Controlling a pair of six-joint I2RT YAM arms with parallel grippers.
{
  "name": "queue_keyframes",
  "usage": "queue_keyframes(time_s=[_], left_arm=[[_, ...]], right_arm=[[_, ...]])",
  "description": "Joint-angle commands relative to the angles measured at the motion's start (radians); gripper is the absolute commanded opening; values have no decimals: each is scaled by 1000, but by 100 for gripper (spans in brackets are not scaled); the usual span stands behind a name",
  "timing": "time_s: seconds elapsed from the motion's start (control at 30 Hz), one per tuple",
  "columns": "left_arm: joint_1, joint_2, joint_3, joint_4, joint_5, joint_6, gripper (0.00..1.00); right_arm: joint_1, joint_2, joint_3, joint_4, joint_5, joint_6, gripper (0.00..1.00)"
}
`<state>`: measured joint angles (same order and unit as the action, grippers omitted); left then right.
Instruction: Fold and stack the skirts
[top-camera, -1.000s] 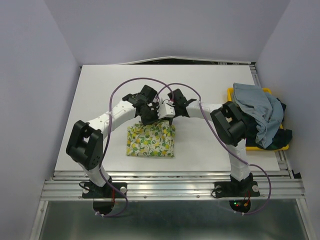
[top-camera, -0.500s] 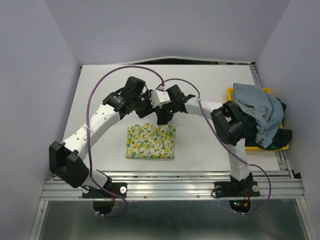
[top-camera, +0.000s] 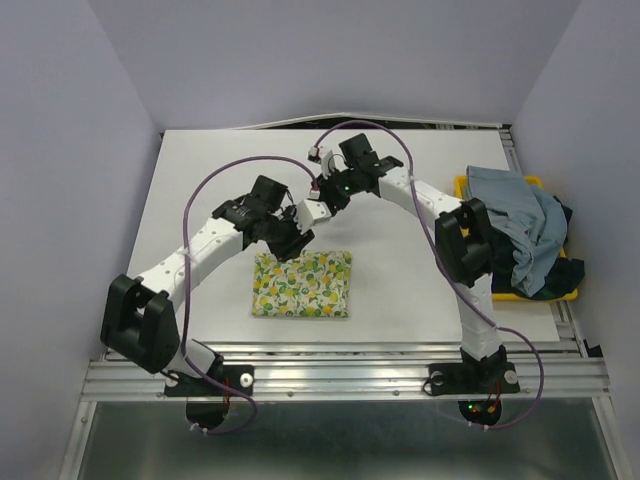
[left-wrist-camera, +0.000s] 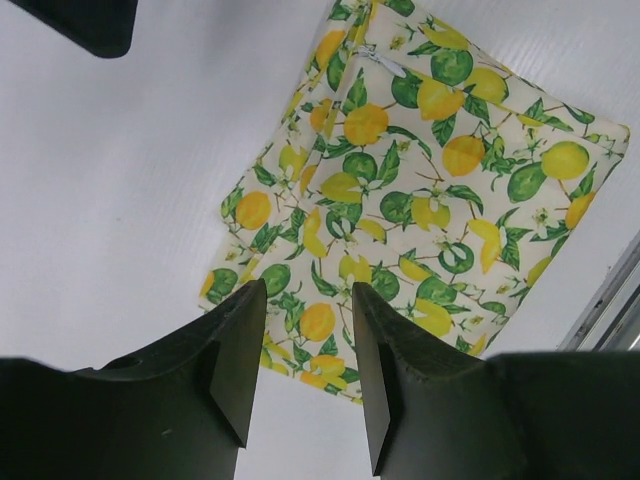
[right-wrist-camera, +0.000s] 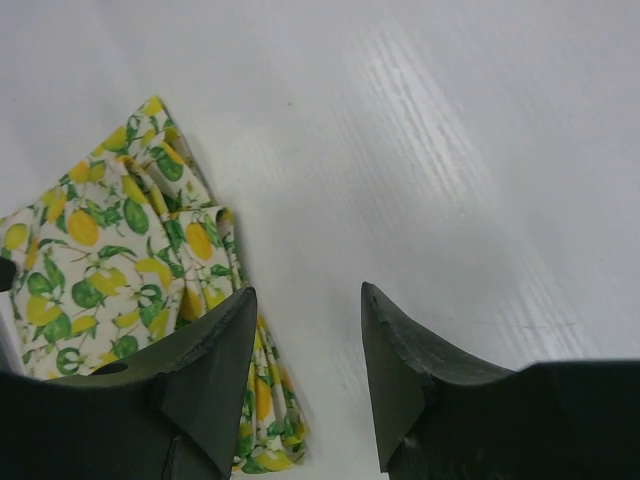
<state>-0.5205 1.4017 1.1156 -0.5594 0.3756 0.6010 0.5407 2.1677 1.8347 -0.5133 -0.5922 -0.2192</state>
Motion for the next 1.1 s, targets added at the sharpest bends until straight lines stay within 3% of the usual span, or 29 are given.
queue_keyframes(time_s=[0.0,0.17,0.27,0.63,0.87,1.07], left_arm=[[7,57,0,52,54,16,51],[-6,77,-54,35,134,104,44],[-27,101,-89,36,100,117,38],[-26,350,-1,210,-33,-142,39],[17,388,98,231,-156,-123,42],[76,324,197,162,-198,-105,46]], right_arm=[[10,67,46,-113,-161,81,52],[10,136,23,-110,-213,115,48],[10,164,-3,-106,-235,121,43],[10,175,-61,-99,-233,144,41],[-80,97,11,-94,-104,216,52],[-237,-25,52,-79,20,288,78]])
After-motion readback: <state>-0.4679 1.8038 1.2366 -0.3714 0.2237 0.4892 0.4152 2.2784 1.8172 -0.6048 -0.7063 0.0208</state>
